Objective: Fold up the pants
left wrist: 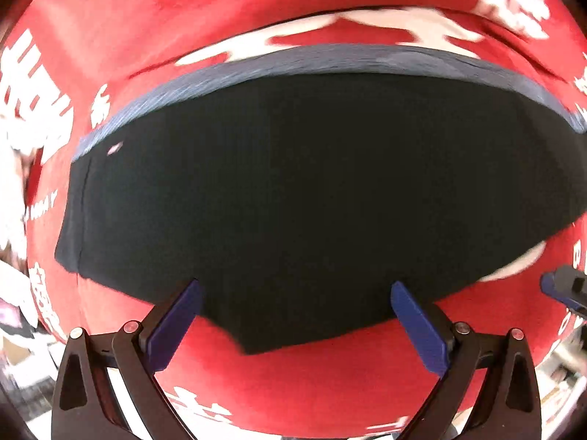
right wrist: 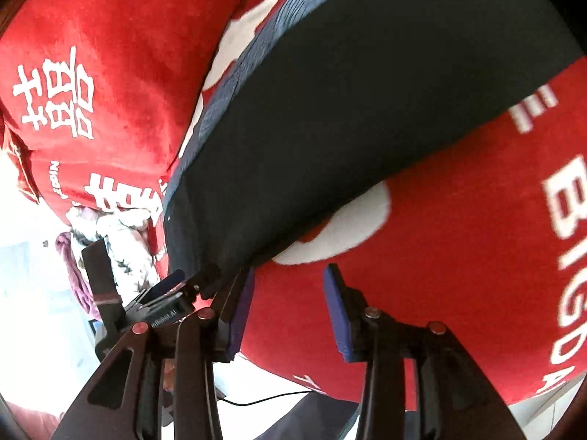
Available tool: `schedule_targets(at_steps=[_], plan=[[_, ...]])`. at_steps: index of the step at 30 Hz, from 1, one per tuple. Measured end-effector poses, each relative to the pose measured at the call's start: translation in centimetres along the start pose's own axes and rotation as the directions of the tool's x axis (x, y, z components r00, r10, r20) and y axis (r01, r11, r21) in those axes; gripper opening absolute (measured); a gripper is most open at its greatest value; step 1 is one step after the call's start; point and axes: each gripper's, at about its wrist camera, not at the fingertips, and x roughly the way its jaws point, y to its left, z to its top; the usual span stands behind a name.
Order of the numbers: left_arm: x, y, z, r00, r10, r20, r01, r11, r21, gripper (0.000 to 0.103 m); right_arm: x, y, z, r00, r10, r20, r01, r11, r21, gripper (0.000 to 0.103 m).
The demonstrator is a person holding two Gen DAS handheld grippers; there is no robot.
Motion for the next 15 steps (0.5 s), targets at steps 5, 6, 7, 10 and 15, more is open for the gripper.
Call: schedule_targets(at_steps=[5,6,7,10,15], plan=[[-0.4,-3.7,0.8,1.000,-0.005,-0.005,0.006,0.999,0.042,0.103,-1.8,-1.5,0.1,1.000,-0.007,0.025,0.007,1.000,0.007,0.044],[-0.5,-4.2,0.9,1.000,-0.009,-0.004,0.010,0.999,0.047,0.103,-2.2,-1.9,0.1,1.000,-0.007,0.029,0.007,1.000,0.008,0.044],[-0.6,-5.1,1.1,1.000,-0.010,-0.001,0.010,0.998,0.060,0.103,-2.7,-2.3,0.2,0.999,-0.008,0.034,0.008,1.000,0.009,0.044],[-0.9,-7.0,1.7,1.000,-0.004,0.002,0.004,0.995,0.096,0.103,-4.0,-3.3,0.4,0.999,-0.012,0.051,0.011,1.000,0.016,0.044],[-1.3,-9.3,2.5,1.000,-0.009,0.007,0.008,0.992,0.125,0.103,-6.5,-5.6,1.3,0.995,-0.020,0.094,0.016,0.999,0.039,0.044]])
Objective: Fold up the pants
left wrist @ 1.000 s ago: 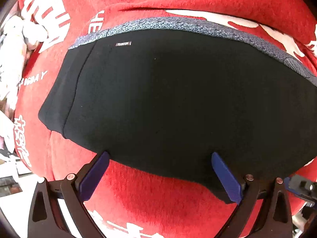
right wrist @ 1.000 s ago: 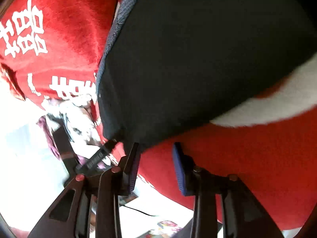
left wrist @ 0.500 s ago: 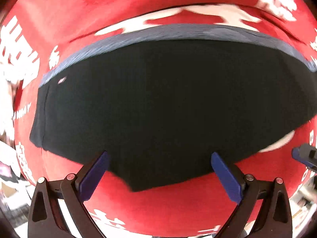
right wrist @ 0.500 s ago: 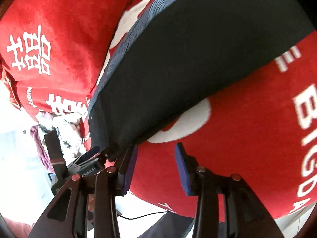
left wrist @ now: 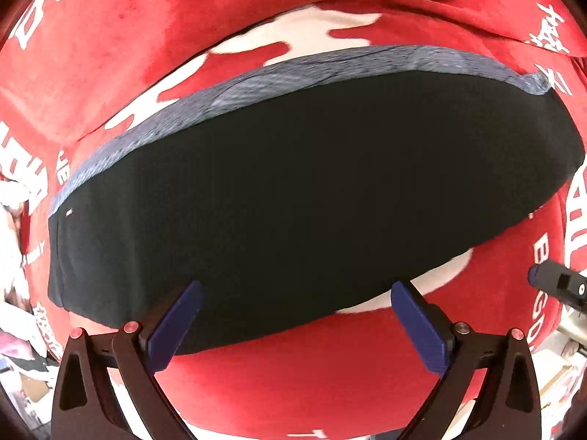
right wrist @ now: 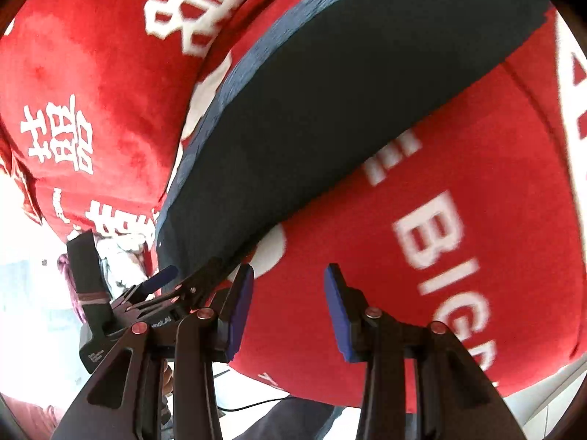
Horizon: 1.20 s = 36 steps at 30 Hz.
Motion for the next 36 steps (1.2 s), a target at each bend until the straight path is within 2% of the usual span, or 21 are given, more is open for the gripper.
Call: schedule_targets(at_steps=[6,13,17,21,25,27,29,30,31,32,34,36], plan=[[-0.1,-2.8,1.4,1.000,-0.006,-0.006,0.006,0.999,0.032,0.103,-2.3,-2.1,1.9,0.999,-0.006,0.051,0.004,1.000,0.030,0.044],[-1.1,-6.5,4.5,0.997,-0.044,0.063,0.040,0.998,0.049,0.103,-4.6,-5.2,3.6,0.990,-0.020,0.138,0.008,0.996,0.084,0.044],[-1.2,-8.7,6.9,0.992,-0.064,0.108,0.061,0.998,0.029,0.103,-6.5,-7.7,4.7,0.973,-0.045,0.225,0.016,0.992,0.128,0.052],[-0.9,-10.8,8.7,0.990,-0.072,0.121,0.073,0.997,-0.007,0.103,-7.2,-10.8,6.1,0.959,-0.013,0.282,-0.042,0.981,0.188,0.053],[-0.3,-11.6,9.1,0.990,-0.070,0.123,0.071,0.997,-0.005,0.103,-6.8,-13.0,8.0,0.929,0.072,0.362,-0.160,0.962,0.220,0.052],[-0.1,-12.1,9.2,0.990,-0.063,0.123,0.062,0.998,0.005,0.103,-6.5,-13.1,9.0,0.912,0.123,0.392,-0.220,0.952,0.213,0.052],[-0.3,-12.7,9.1,0.991,-0.055,0.125,0.055,0.998,0.006,0.103,-6.1,-12.5,10.4,0.905,0.145,0.400,-0.244,0.947,0.209,0.054],[-0.4,-12.7,9.2,0.990,-0.044,0.136,0.044,0.999,0.001,0.103,-5.9,-12.2,10.9,0.905,0.151,0.397,-0.249,0.946,0.209,0.053],[-0.7,-12.5,9.4,0.986,-0.016,0.164,0.018,1.000,-0.014,0.103,-5.9,-11.9,11.3,0.910,0.145,0.389,-0.242,0.947,0.212,0.036],[-0.9,-12.2,9.8,0.983,0.010,0.184,-0.005,1.000,-0.028,0.103,-6.0,-11.6,11.6,0.915,0.131,0.381,-0.224,0.951,0.211,0.015],[-1.1,-11.3,11.1,0.975,0.065,0.215,-0.048,0.996,-0.080,0.103,-6.7,-10.6,11.8,0.919,0.114,0.378,-0.191,0.966,0.174,0.015],[-0.7,-10.4,12.6,0.970,0.090,0.226,-0.060,0.989,-0.138,0.103,-7.7,-9.3,11.4,0.919,0.114,0.377,-0.169,0.979,0.114,0.015]])
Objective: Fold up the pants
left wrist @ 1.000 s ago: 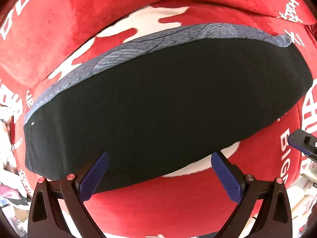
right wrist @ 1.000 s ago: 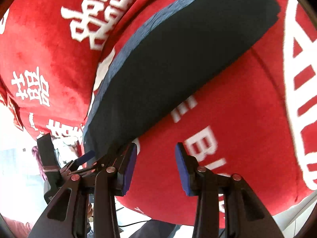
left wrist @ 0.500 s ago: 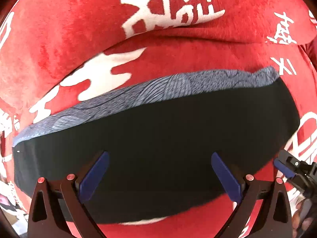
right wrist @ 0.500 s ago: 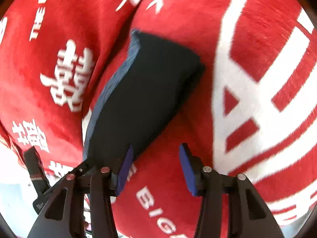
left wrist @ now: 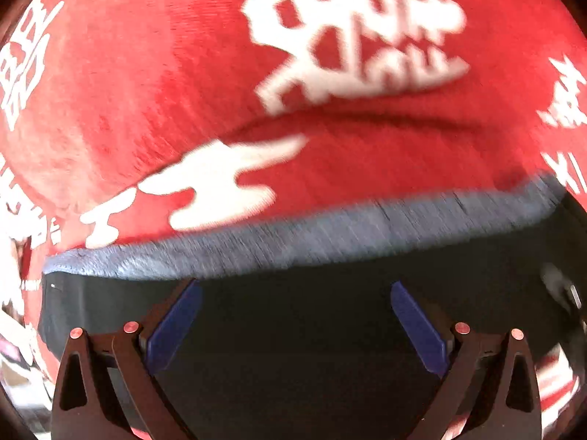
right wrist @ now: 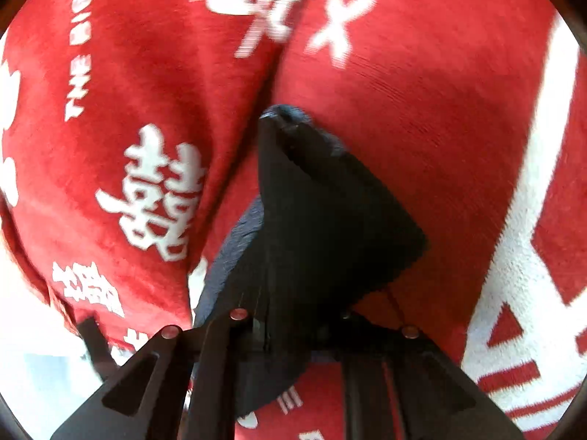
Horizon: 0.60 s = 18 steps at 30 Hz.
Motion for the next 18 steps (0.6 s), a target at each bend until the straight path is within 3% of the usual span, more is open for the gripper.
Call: schedule_targets(at_steps=[4,9,14,18], plan=[[3.0,-0.7,0.7,0.998,0.063,-0.021,-0.063,0.998,0.025,0.103,-1.4,2.9,-0.7,1.000,0.008,0.012,-0.007,0.995,-0.096,0.015],[2.1,-2.0,-0.2,0.990,0.100,0.098,-0.112,0.986,0.123,0.103,-2.2,7.8,-1.6,0.999,-0.007,0.047,0.018,0.970,-0.241,0.015],[1.4,1.8,-0.2,0.998,-0.016,0.055,0.013,0.998,0.056,0.103,-2.5,12.2,-3.5,0.997,-0.046,0.065,0.067,0.925,-0.375,0.015],[-0.5,4.7,-2.8,0.991,-0.123,0.049,0.121,0.992,0.027,0.103,-2.5,15.2,-5.5,0.991,-0.102,0.088,0.131,0.873,-0.470,0.015]])
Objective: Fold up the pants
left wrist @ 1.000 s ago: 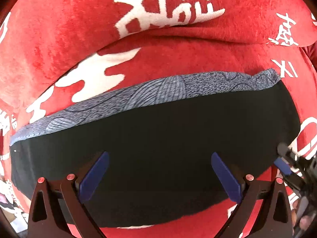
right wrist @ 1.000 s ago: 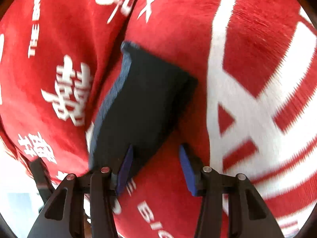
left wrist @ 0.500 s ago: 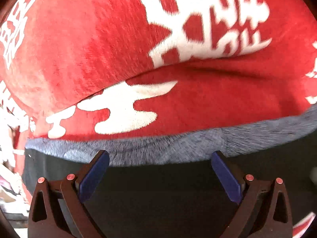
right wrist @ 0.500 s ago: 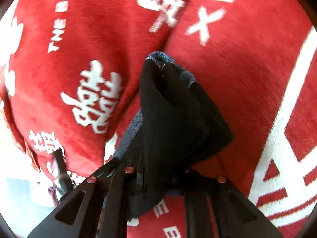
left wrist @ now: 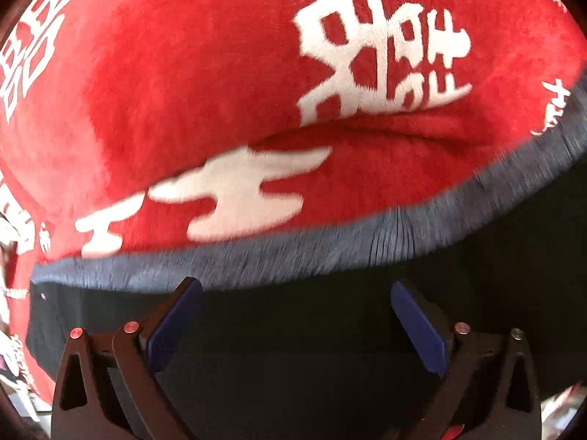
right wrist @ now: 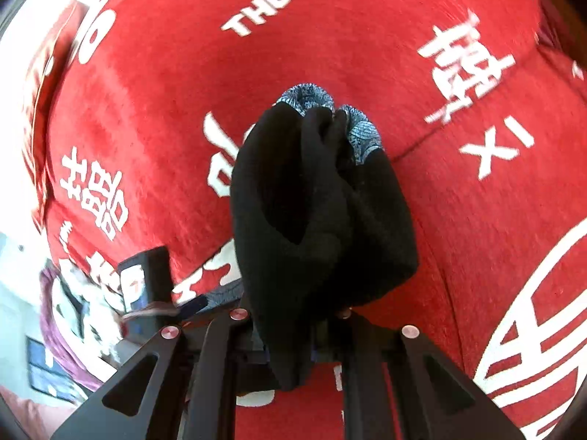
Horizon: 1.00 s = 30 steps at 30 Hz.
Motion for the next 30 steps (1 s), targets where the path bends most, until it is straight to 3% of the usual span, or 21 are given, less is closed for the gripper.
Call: schedule_targets(at_steps=[5,8,11,12,14,17,20,22,23,24,26,28,30], plan=[[1.6,-0.5,-4.3,0.990,-0.083,-0.118,0.091,0.994,0.062,0.103,0.7,4.3,-0.5,0.998,-0.063,-0.001,0.062,0.991,-0.115,0.015],[1.2,-0.5,-5.3,0.990,-0.102,-0.094,0.111,0.989,0.096,0.103,1.9,7.4,-1.2,0.994,-0.107,-0.027,0.100,0.975,-0.199,0.015],[-0.2,3.4,-5.6,0.984,-0.150,-0.093,0.151,0.989,0.007,0.103,2.8,10.8,-2.4,0.989,-0.143,-0.038,0.124,0.943,-0.310,0.015],[-0.7,5.2,-5.7,0.986,-0.143,-0.081,0.142,0.990,-0.023,0.103,3.6,12.6,-3.1,0.986,-0.163,-0.044,0.136,0.921,-0.364,0.015],[-1.5,9.4,-6.2,0.996,-0.063,-0.064,0.060,0.997,-0.057,0.103,5.6,15.2,-4.8,0.979,-0.193,-0.060,0.148,0.887,-0.438,0.015],[-1.7,16.1,-7.2,0.995,0.042,-0.090,-0.051,0.994,-0.098,0.103,9.4,17.8,-7.7,0.968,-0.230,-0.100,0.149,0.850,-0.505,0.018],[-1.5,22.0,-8.7,0.986,0.120,-0.112,-0.135,0.981,-0.138,0.103,14.6,20.1,-12.0,0.939,-0.313,-0.145,0.171,0.788,-0.592,0.024],[-1.2,24.8,-9.4,0.980,0.154,-0.126,-0.174,0.971,-0.165,0.103,17.8,21.3,-15.1,0.908,-0.394,-0.142,0.212,0.725,-0.655,0.027],[-1.1,26.0,-9.6,0.978,0.159,-0.134,-0.183,0.965,-0.186,0.103,18.8,22.0,-16.4,0.891,-0.441,-0.109,0.249,0.674,-0.696,0.029],[-1.2,26.9,-9.3,0.978,0.154,-0.139,-0.181,0.962,-0.205,0.103,19.9,23.0,-18.2,0.860,-0.508,-0.046,0.306,0.587,-0.750,0.030],[0.2,29.4,-9.5,0.981,0.130,-0.144,-0.163,0.955,-0.246,0.103,20.6,24.3,-20.0,0.812,-0.583,0.035,0.371,0.469,-0.801,0.038],[-0.1,30.2,-9.3,0.987,0.089,-0.133,-0.123,0.954,-0.274,0.103,20.0,25.5,-20.8,0.804,-0.592,0.060,0.375,0.426,-0.823,0.038],[-1.5,29.8,-9.3,0.993,0.048,-0.112,-0.078,0.957,-0.280,0.103,18.5,27.0,-21.3,0.831,-0.553,0.068,0.343,0.411,-0.844,0.038]])
